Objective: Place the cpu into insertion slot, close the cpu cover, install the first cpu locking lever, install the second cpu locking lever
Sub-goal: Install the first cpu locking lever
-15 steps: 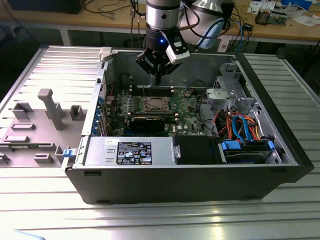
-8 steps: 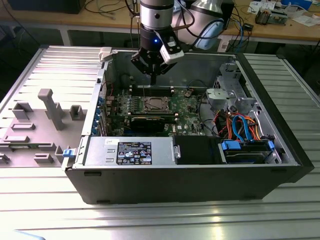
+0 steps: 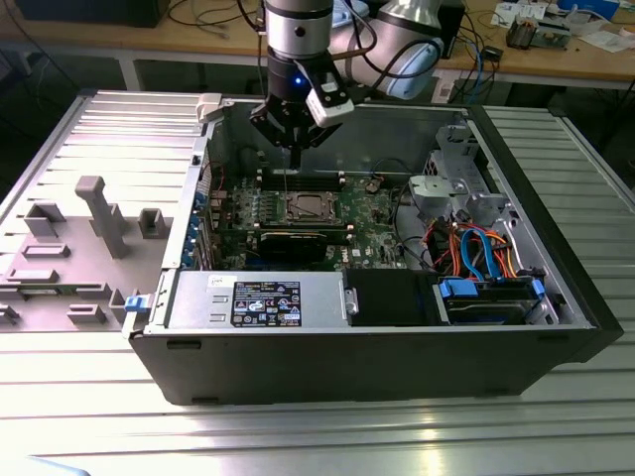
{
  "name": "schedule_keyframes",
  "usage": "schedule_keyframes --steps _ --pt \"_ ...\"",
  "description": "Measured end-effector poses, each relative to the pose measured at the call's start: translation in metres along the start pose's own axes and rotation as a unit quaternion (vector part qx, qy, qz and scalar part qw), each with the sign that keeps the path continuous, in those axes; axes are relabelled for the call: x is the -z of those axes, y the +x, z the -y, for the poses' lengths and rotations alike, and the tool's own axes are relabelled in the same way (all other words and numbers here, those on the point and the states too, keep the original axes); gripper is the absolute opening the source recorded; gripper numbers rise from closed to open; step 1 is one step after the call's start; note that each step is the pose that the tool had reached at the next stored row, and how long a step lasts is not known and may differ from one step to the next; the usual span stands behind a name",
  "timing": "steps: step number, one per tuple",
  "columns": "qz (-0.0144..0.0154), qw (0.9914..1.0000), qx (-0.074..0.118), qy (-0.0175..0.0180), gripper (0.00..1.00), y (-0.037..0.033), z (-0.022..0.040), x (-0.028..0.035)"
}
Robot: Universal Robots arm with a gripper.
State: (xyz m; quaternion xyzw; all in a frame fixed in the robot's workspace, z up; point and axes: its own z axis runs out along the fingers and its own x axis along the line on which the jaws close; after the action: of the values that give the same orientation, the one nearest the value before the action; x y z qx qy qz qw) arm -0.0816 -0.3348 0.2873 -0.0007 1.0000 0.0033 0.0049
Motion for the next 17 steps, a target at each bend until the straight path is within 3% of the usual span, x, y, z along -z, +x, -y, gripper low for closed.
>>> schedule_keyframes --steps 5,8,17 --pt "0.0003 1.00000 0.001 -0.0001 0.11 0.0017 0.0001 -0.0005" --pt "0.0008 1.00000 0.002 -0.0001 0.11 0.0125 0.0001 -0.0015" --pt "0.0016 0.99996 0.008 -0.0001 0.11 0.0291 -0.0013 -0.0066"
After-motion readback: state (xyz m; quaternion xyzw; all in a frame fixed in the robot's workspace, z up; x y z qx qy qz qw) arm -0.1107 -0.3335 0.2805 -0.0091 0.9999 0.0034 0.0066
